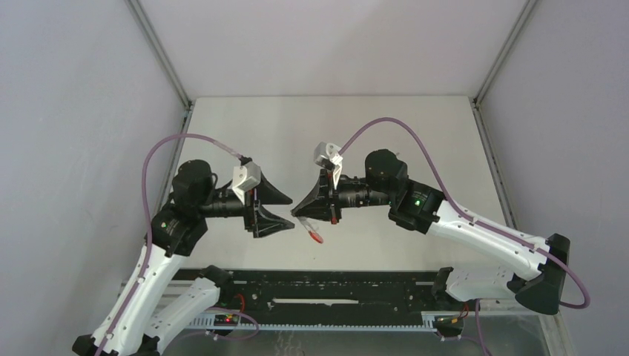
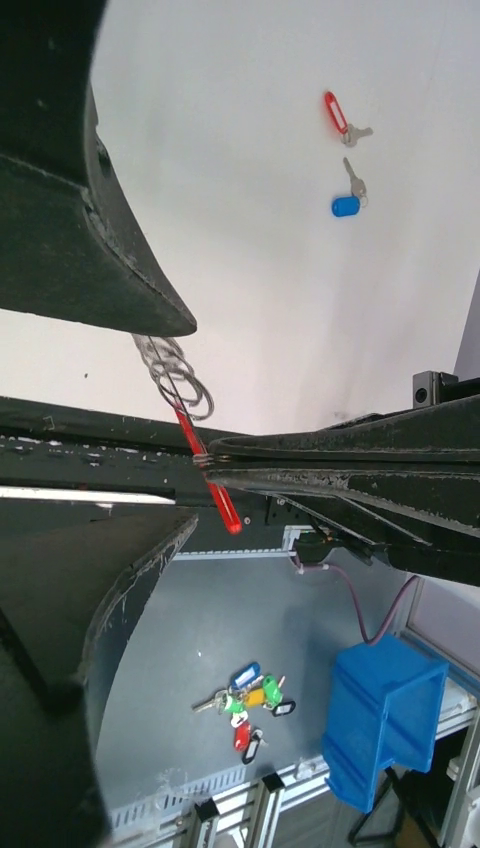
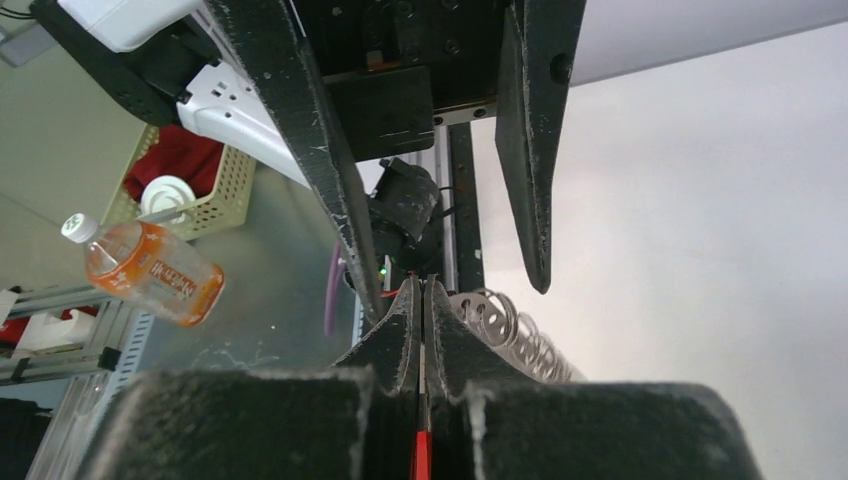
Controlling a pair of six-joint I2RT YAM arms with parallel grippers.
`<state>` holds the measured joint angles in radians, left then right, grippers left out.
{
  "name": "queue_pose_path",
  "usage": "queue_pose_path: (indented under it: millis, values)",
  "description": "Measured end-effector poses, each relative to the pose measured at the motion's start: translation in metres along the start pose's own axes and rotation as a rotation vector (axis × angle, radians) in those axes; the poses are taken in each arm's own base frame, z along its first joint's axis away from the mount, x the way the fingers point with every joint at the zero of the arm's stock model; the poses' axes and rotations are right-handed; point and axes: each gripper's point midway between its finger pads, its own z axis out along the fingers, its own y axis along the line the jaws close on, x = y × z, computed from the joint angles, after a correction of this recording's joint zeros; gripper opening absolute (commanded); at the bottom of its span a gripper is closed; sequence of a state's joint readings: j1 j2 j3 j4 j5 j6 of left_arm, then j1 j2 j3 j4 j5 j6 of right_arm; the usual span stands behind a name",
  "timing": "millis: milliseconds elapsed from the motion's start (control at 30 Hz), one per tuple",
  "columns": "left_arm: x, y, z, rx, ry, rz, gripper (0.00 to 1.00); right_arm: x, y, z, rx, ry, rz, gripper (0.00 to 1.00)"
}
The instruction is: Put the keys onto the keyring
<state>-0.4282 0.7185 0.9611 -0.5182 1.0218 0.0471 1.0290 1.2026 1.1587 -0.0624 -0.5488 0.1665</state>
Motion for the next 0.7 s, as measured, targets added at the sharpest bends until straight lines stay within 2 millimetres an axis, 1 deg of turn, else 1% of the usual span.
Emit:
queue_pose_path:
  millis: [100, 233, 500, 600, 700]
  values:
    - [0.0, -0.001, 0.0, 0.005, -0.001, 0.01, 0.68, 0.0, 0.004, 0.0, -0.022, 0.001, 0.006, 0.0]
    - [0.0, -0.004, 0.0, 0.024, 0.0, 0.011, 0.73, -0.006, 0.009, 0.001, -0.045, -0.018, 0.004, 0.0]
    - [0.002, -0.011, 0.002, 0.071, 0.005, 0.015, 0.72, -0.013, 0.013, 0.001, -0.068, -0.044, -0.007, 0.0]
    - [0.003, -0.013, 0.003, 0.087, 0.01, 0.017, 0.68, -0.014, 0.013, 0.001, -0.069, -0.048, -0.007, 0.0]
    - [0.004, -0.013, 0.005, 0.095, 0.015, 0.02, 0.56, -0.015, 0.014, 0.001, -0.072, -0.053, -0.009, 0.0]
